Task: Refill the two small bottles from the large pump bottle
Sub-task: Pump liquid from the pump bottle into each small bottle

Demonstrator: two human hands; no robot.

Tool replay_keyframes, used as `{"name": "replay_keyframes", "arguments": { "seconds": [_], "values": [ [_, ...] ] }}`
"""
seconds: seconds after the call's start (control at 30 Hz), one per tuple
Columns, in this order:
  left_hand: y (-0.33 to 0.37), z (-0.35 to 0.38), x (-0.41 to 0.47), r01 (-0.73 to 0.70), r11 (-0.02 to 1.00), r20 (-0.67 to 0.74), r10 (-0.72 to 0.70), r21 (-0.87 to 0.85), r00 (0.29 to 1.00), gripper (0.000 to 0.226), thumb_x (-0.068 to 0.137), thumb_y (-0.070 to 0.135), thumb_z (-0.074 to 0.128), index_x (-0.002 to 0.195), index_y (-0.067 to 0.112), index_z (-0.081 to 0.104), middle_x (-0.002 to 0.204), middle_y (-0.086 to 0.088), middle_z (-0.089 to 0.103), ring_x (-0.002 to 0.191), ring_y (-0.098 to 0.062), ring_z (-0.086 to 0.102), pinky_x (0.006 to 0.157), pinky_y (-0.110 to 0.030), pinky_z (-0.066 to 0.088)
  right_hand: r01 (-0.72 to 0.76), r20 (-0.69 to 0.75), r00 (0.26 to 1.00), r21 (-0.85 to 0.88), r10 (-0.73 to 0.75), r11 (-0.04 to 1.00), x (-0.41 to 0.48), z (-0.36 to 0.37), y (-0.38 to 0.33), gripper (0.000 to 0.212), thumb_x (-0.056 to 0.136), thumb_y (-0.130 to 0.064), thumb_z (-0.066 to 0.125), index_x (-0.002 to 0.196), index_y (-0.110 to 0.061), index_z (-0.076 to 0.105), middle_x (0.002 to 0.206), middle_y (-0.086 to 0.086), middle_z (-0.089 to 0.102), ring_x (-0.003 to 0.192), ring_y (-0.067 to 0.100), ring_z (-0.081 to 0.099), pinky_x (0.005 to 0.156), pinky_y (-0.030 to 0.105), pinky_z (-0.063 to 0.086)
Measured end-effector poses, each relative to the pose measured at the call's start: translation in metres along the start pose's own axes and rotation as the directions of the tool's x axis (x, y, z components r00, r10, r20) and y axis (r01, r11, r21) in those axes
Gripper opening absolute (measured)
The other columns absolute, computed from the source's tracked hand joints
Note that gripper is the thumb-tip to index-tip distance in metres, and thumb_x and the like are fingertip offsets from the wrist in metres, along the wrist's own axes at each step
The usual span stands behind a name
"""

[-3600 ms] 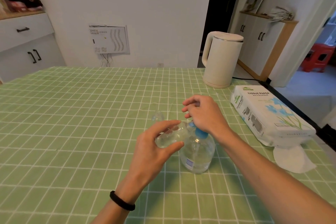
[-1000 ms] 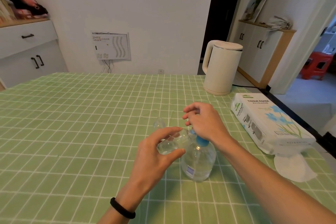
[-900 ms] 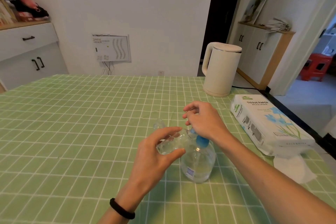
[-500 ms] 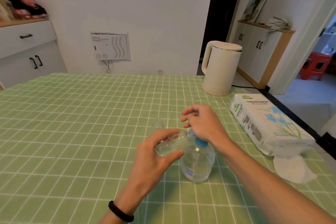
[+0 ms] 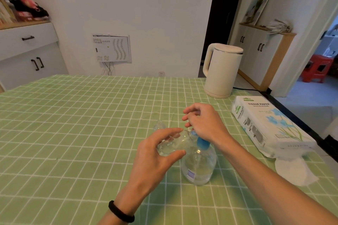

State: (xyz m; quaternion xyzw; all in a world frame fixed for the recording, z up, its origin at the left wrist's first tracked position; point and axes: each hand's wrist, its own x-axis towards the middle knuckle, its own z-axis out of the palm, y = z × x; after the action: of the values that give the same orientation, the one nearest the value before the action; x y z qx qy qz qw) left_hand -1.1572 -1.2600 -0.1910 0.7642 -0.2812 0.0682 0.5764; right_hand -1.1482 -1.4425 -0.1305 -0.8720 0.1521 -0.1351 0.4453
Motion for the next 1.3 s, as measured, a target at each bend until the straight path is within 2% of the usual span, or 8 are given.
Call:
{"name": "replay_keyframes", "arguments": {
  "seconds": [0.33,0.57,0.73,0.9,1.1,1.3],
  "values": [
    [-0.008,0.003,-0.001,0.031,0.999,0.014,-0.031,-0.042,0.999,0.05,0.076,0.016,0.092,0.118,0.039,0.076,0.11,0.025,0.077,0.109,-0.001,0.07,0.092,-0.011,0.052,-0.025,0.01,1.0,0.013,0.025,1.0,0.001,0.005,0.01,0.03,0.098,-0.004,0.049,0.101,-0.022,0.073,0.086,-0.008,0.078,0.078,0.008,0.076,0.071,0.033,0.063],
    [-0.006,0.004,-0.003,0.047,0.998,0.011,-0.047,-0.033,0.999,0.05,0.077,0.018,0.092,0.117,0.042,0.075,0.109,0.025,0.077,0.108,-0.003,0.071,0.094,-0.016,0.053,-0.025,0.01,1.0,0.005,0.025,1.0,0.0,0.003,0.009,0.027,0.098,-0.008,0.051,0.101,-0.025,0.072,0.086,-0.008,0.078,0.079,0.007,0.075,0.068,0.027,0.058],
    [-0.001,0.002,0.0,0.044,0.998,0.005,-0.044,-0.039,0.999,0.05,0.077,0.021,0.092,0.118,0.042,0.074,0.109,0.023,0.077,0.108,-0.003,0.071,0.096,-0.021,0.054,0.023,-0.002,1.0,-0.06,-0.024,0.998,0.003,-0.002,0.0,0.019,0.101,-0.016,0.055,0.105,-0.025,0.07,0.091,-0.007,0.077,0.08,0.013,0.076,0.074,0.036,0.061],
    [-0.001,0.003,-0.001,0.034,0.999,0.006,-0.033,-0.037,0.999,0.049,0.077,0.022,0.092,0.118,0.042,0.074,0.109,0.025,0.077,0.108,-0.001,0.07,0.094,-0.014,0.051,0.004,-0.003,1.0,-0.027,-0.004,1.0,0.003,-0.001,0.002,0.023,0.1,-0.012,0.053,0.102,-0.027,0.071,0.091,-0.01,0.077,0.081,0.008,0.075,0.067,0.03,0.058],
    [-0.007,0.004,-0.002,0.039,0.999,0.016,-0.039,-0.035,0.999,0.051,0.077,0.015,0.092,0.119,0.038,0.075,0.11,0.025,0.077,0.11,0.0,0.071,0.095,-0.012,0.05,-0.033,0.01,0.999,-0.021,0.033,0.999,0.001,0.004,0.009,0.027,0.098,-0.008,0.052,0.098,-0.026,0.072,0.086,-0.008,0.078,0.084,0.01,0.075,0.076,0.036,0.062],
    [-0.003,0.004,-0.003,0.04,0.999,0.015,-0.039,-0.012,0.999,0.05,0.077,0.017,0.092,0.117,0.041,0.074,0.11,0.026,0.076,0.108,0.002,0.07,0.094,-0.011,0.05,-0.036,0.005,0.999,-0.032,0.037,0.999,-0.001,0.004,0.007,0.025,0.099,-0.011,0.053,0.097,-0.028,0.071,0.088,-0.009,0.077,0.084,0.012,0.075,0.083,0.043,0.063]
  ]
}}
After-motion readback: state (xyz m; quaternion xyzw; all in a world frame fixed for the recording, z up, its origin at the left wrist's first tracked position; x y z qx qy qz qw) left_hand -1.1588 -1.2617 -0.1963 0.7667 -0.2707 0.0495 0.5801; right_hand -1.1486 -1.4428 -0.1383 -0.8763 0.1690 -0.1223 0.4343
